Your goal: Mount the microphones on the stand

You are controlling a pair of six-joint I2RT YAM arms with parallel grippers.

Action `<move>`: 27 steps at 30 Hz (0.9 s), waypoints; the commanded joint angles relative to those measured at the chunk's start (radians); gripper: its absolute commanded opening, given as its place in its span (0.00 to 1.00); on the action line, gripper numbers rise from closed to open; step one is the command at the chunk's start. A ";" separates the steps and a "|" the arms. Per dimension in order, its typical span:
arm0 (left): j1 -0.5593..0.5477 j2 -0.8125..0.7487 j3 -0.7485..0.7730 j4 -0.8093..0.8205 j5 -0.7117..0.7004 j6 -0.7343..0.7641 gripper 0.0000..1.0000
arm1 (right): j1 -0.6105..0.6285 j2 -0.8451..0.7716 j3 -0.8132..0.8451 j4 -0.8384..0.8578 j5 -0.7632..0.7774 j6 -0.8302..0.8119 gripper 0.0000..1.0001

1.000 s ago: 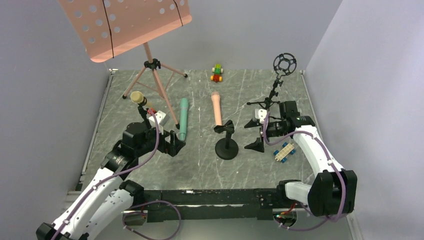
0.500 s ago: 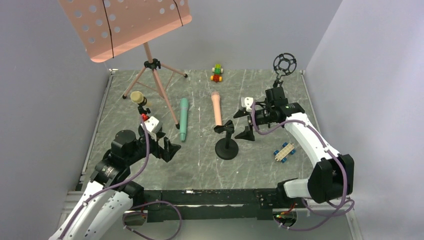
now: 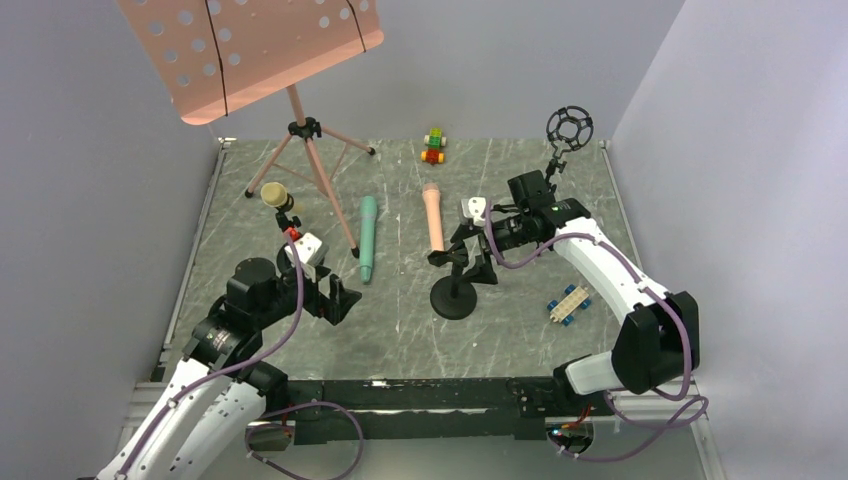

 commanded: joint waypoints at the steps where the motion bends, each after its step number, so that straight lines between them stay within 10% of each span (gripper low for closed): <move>1: -0.001 -0.013 0.015 0.014 -0.014 0.005 0.99 | -0.001 -0.007 0.047 -0.021 -0.028 -0.016 0.99; 19: -0.001 -0.014 0.009 0.018 -0.008 -0.003 0.99 | -0.001 -0.014 0.058 -0.023 -0.051 0.033 0.73; 27: -0.001 0.009 0.004 0.052 -0.017 -0.046 0.99 | -0.005 -0.048 -0.010 0.033 -0.036 0.058 0.92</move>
